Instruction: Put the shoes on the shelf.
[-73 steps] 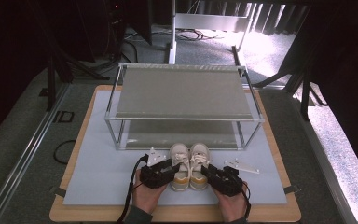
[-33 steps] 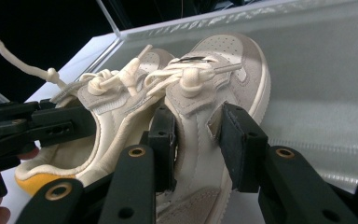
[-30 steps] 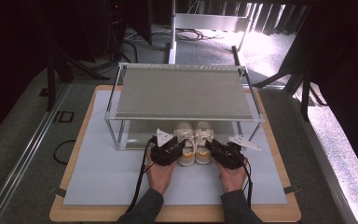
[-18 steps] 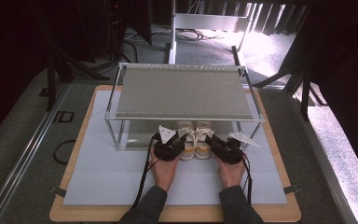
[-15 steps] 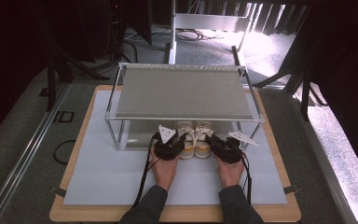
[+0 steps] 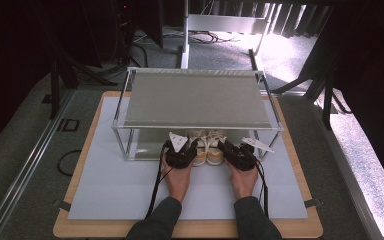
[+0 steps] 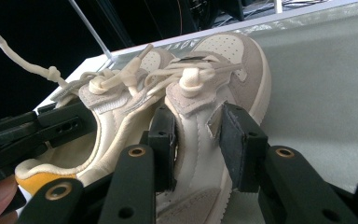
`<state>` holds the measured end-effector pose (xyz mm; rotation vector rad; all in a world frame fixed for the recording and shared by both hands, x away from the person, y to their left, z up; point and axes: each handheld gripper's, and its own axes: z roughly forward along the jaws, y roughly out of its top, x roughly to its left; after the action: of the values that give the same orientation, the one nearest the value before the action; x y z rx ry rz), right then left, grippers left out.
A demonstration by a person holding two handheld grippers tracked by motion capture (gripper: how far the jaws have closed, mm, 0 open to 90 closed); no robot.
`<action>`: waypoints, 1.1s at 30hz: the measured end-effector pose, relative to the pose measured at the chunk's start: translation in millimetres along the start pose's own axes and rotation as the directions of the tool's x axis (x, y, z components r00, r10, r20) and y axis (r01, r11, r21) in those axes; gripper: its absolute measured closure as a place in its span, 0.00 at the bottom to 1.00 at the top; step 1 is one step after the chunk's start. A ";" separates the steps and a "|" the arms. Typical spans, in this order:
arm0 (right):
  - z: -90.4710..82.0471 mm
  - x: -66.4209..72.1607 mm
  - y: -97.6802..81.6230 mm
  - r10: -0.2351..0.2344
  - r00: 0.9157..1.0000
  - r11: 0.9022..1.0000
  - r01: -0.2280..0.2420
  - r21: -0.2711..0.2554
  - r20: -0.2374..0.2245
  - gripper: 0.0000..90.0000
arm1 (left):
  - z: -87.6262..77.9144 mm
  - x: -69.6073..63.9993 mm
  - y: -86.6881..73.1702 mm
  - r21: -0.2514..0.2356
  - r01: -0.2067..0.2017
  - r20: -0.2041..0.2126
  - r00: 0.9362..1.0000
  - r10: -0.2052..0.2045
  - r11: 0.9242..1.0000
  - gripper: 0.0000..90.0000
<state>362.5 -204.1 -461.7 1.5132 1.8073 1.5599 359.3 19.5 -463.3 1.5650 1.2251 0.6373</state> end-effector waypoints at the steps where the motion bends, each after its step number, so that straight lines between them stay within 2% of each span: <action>1: 0.7 -0.2 0.1 0.002 1.000 1.000 -0.002 -0.001 -0.001 0.74 | 1.3 0.3 0.4 -0.003 -0.004 -0.003 1.000 0.004 1.000 0.70; 13: 10.2 -6.4 -0.1 0.020 1.000 1.000 -0.020 -0.013 0.005 0.74 | 10.5 -1.0 -0.6 -0.017 -0.016 -0.030 0.999 0.015 1.000 0.70; 20: 12.6 -7.8 -0.8 0.019 1.000 1.000 -0.019 -0.016 0.006 0.74 | 12.5 0.1 -1.0 -0.021 -0.020 -0.031 0.999 0.019 1.000 0.70; 31: 17.5 -9.7 2.0 0.021 1.000 1.000 -0.021 -0.019 0.008 0.74 | 18.0 1.9 -0.6 -0.032 0.018 -0.033 0.999 -0.019 0.999 0.70; 33: 18.3 -10.0 2.2 0.025 1.000 0.999 -0.025 -0.021 0.009 0.74 | 19.1 3.5 0.2 -0.031 0.004 -0.026 1.000 -0.005 1.000 0.70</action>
<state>381.7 -203.3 -470.1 1.5371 1.7676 1.5758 377.0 15.4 -470.5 1.5318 1.2327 0.6729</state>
